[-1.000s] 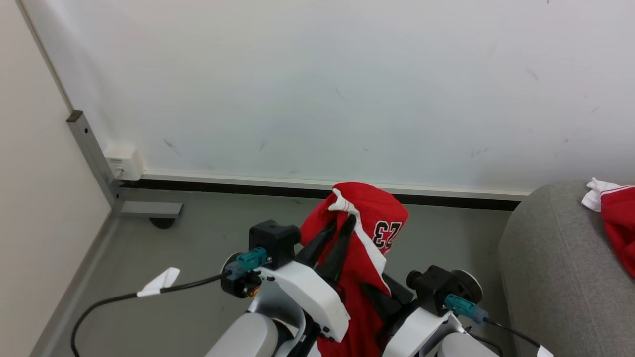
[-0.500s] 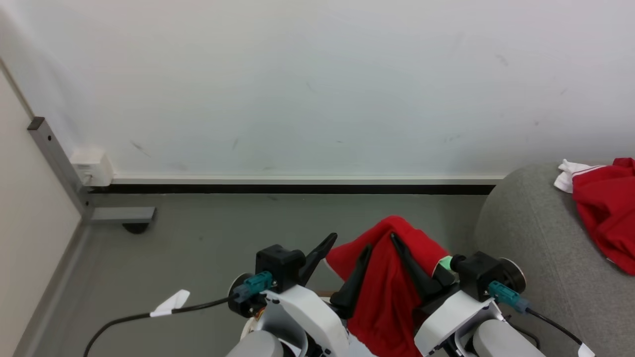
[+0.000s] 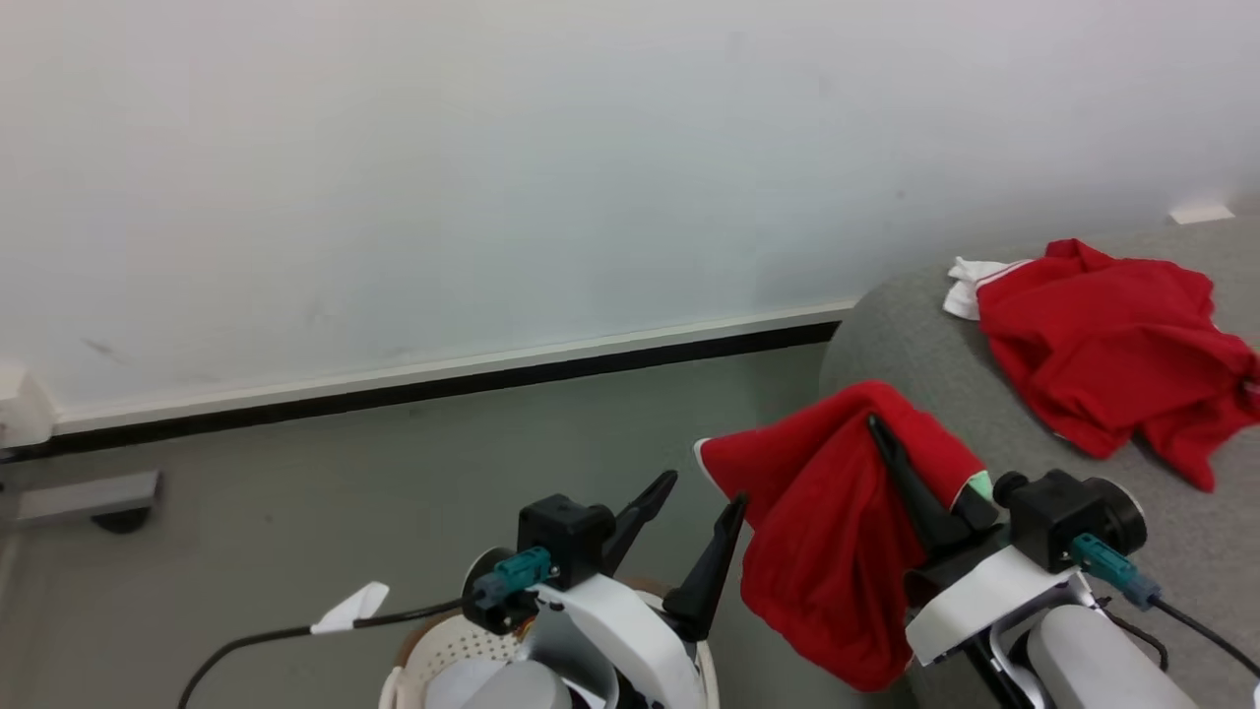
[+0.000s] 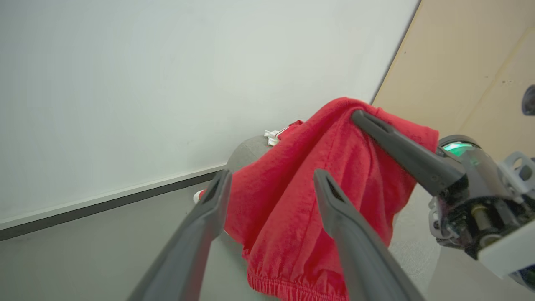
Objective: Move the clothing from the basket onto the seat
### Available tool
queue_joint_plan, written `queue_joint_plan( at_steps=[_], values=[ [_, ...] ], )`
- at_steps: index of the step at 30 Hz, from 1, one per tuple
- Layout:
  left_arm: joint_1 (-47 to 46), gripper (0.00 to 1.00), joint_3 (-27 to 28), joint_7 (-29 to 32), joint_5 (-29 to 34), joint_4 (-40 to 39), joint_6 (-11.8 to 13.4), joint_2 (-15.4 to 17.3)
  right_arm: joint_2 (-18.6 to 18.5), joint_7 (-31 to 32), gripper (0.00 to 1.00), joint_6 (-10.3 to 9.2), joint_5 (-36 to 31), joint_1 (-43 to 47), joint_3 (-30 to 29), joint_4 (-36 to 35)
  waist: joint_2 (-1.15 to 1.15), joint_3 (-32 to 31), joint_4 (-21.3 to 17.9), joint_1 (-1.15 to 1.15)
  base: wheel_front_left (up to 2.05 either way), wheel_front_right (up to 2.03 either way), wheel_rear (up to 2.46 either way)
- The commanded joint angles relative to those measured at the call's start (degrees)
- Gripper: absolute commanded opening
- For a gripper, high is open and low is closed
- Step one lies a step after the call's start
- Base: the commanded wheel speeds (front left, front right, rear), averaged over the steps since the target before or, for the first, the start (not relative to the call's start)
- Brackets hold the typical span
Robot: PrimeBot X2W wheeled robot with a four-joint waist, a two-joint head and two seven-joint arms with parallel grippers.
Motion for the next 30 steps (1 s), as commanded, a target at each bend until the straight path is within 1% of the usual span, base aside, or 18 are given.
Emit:
queue_joint_plan(
  at_steps=[1,9,13,17,22,26,30],
  values=[
    [-0.3,1.00,-0.1,-0.3,-0.4,0.0,0.0,0.0,-0.8,0.0,0.00,-0.13,-0.5,0.2,-0.7,-0.6,0.00,0.7,-3.5,0.00,0.00,0.00,0.00],
    [-1.0,1.00,-2.0,-0.3,-0.2,-0.6,-0.4,-0.1,-3.8,0.0,0.00,-0.13,-1.0,2.6,-4.6,-3.1,0.00,1.6,-9.3,0.00,0.00,0.00,0.00],
    [-1.2,1.00,-2.6,-0.1,-0.1,-1.1,-0.1,0.0,-4.2,0.0,0.00,-0.14,-1.1,3.6,-6.2,-4.0,0.00,2.1,-11.7,0.00,0.00,0.00,0.00],
    [-1.4,1.00,-3.3,0.2,0.3,-1.8,0.0,0.0,-4.0,0.0,0.00,-0.13,-1.2,3.7,-7.5,-4.9,0.00,2.8,-13.1,0.00,0.00,0.00,0.00],
    [-2.6,1.00,-4.5,1.4,1.2,-3.3,-0.3,0.3,-3.8,0.0,0.00,-0.13,1.3,3.1,-10.2,-5.0,0.00,5.5,-12.9,0.00,0.00,0.00,0.00],
    [-4.4,1.00,-5.2,3.1,2.1,-5.0,-0.1,1.2,-3.4,0.0,0.00,-0.13,2.7,0.1,-12.8,-5.2,0.00,10.2,-11.1,0.00,0.00,0.00,0.00],
    [-6.9,1.00,-5.7,4.9,3.6,-7.0,-0.5,2.4,-3.8,0.0,0.00,-0.13,3.3,-5.4,-14.1,-4.2,0.00,15.5,-8.9,0.00,0.00,0.00,0.00]
  ],
)
